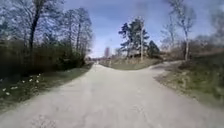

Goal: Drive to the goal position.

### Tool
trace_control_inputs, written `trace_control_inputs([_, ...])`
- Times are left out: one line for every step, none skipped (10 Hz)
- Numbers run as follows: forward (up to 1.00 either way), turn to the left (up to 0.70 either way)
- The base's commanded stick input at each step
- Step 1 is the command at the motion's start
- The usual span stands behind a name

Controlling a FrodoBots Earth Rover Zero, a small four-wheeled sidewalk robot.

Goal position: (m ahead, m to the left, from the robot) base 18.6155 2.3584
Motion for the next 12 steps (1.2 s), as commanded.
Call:
trace_control_inputs([0.85, 0.00])
trace_control_inputs([0.85, 0.00])
trace_control_inputs([0.85, 0.00])
trace_control_inputs([0.85, 0.00])
trace_control_inputs([0.85, 0.00])
trace_control_inputs([0.85, 0.00])
trace_control_inputs([0.85, 0.00])
trace_control_inputs([0.85, 0.00])
trace_control_inputs([0.85, 0.00])
trace_control_inputs([0.85, 0.00])
trace_control_inputs([0.85, 0.00])
trace_control_inputs([0.85, 0.00])
